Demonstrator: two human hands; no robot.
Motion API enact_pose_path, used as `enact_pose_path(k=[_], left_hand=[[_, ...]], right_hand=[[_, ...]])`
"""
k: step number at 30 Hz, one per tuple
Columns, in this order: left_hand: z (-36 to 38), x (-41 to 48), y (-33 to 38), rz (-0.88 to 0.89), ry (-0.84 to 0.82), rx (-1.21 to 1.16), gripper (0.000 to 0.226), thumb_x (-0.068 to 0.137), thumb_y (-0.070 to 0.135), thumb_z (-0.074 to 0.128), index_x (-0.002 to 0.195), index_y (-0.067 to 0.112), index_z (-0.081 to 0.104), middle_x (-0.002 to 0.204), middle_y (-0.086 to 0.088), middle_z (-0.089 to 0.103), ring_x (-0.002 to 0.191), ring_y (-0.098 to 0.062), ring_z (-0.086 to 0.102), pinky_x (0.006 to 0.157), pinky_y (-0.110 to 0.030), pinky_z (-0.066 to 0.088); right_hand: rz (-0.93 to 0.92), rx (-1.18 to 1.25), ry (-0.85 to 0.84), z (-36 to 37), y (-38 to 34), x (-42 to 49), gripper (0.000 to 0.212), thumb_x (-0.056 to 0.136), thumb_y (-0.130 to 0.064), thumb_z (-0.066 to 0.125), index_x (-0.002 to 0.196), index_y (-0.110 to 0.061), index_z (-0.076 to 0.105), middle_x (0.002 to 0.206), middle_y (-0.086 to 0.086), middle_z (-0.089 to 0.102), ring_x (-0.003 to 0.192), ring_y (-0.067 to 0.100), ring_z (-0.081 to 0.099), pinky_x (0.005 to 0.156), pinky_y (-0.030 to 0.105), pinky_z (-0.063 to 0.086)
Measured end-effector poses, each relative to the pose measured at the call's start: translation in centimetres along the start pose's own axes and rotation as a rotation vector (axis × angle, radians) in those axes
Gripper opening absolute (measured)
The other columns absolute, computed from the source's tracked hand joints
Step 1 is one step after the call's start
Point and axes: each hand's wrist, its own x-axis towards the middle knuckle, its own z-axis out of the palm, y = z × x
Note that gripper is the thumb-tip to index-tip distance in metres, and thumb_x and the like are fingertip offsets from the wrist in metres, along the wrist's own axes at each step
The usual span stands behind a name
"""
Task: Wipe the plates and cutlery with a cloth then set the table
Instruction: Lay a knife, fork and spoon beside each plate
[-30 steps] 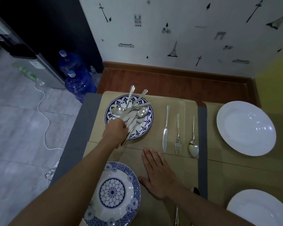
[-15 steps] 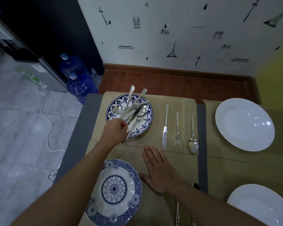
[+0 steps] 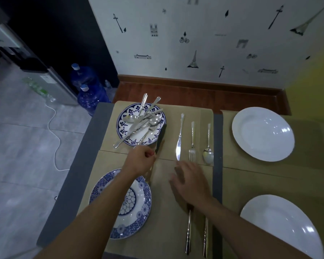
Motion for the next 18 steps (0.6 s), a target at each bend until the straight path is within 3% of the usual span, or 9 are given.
enact_pose_path(k=[2, 5, 8, 10, 14, 18], left_hand=[[1.3, -1.2, 0.2, -0.031, -0.058, -0.02, 0.01, 0.087, 0.02, 0.073, 0.078, 0.016, 0.075, 0.065, 0.007, 0.063, 0.059, -0.002, 0.053, 0.054, -0.009, 0.037], [3.2, -3.0, 0.7, -0.081, -0.162, -0.017, 0.009, 0.085, 0.019, 0.073, 0.077, 0.017, 0.077, 0.066, 0.01, 0.064, 0.068, -0.009, 0.062, 0.062, -0.016, 0.045], [5.1, -4.7, 0.9, -0.117, -0.248, -0.017, 0.009, 0.084, 0.014, 0.073, 0.076, 0.016, 0.077, 0.066, 0.007, 0.066, 0.07, -0.014, 0.066, 0.073, -0.027, 0.056], [6.3, -5.8, 0.8, -0.151, -0.293, -0.016, 0.013, 0.084, 0.01, 0.074, 0.072, 0.015, 0.074, 0.065, 0.004, 0.066, 0.068, -0.017, 0.066, 0.075, -0.034, 0.059], [8.1, -7.4, 0.4, -0.185, -0.364, 0.025, 0.022, 0.081, 0.012, 0.079, 0.063, 0.019, 0.069, 0.061, 0.006, 0.064, 0.063, -0.011, 0.063, 0.077, -0.032, 0.058], [9.3, -8.8, -0.3, -0.205, -0.405, 0.075, 0.008, 0.078, 0.019, 0.082, 0.077, 0.013, 0.078, 0.062, 0.008, 0.065, 0.066, -0.009, 0.065, 0.082, -0.03, 0.058]], right_hand=[[0.174, 0.003, 0.145, -1.7, 1.6, -0.7, 0.048, 0.092, -0.044, 0.068, 0.131, -0.017, 0.059, 0.127, 0.003, 0.058, 0.119, 0.024, 0.052, 0.102, 0.044, 0.046], [0.456, -0.097, 0.104, -4.0, 4.9, -1.2, 0.09, 0.085, -0.064, 0.07, 0.15, -0.011, 0.037, 0.149, 0.012, 0.04, 0.137, 0.031, 0.039, 0.113, 0.045, 0.039], [0.631, -0.145, -0.074, -5.3, 7.4, -1.5, 0.132, 0.074, -0.083, 0.065, 0.161, -0.007, 0.001, 0.169, 0.016, -0.001, 0.157, 0.036, 0.002, 0.127, 0.05, 0.013], [0.705, -0.099, -0.185, -5.7, 8.0, -1.7, 0.149, 0.067, -0.091, 0.063, 0.16, -0.008, -0.019, 0.168, 0.015, -0.026, 0.156, 0.035, -0.022, 0.128, 0.051, -0.004], [0.729, -0.09, -0.307, -5.7, 8.3, -1.9, 0.163, 0.054, -0.103, 0.054, 0.152, -0.01, -0.038, 0.158, 0.013, -0.047, 0.148, 0.035, -0.039, 0.122, 0.051, -0.018], [0.741, -0.095, -0.417, -6.3, 7.9, -1.7, 0.164, 0.053, -0.105, 0.048, 0.144, -0.008, -0.047, 0.15, 0.015, -0.056, 0.142, 0.037, -0.046, 0.119, 0.053, -0.022]])
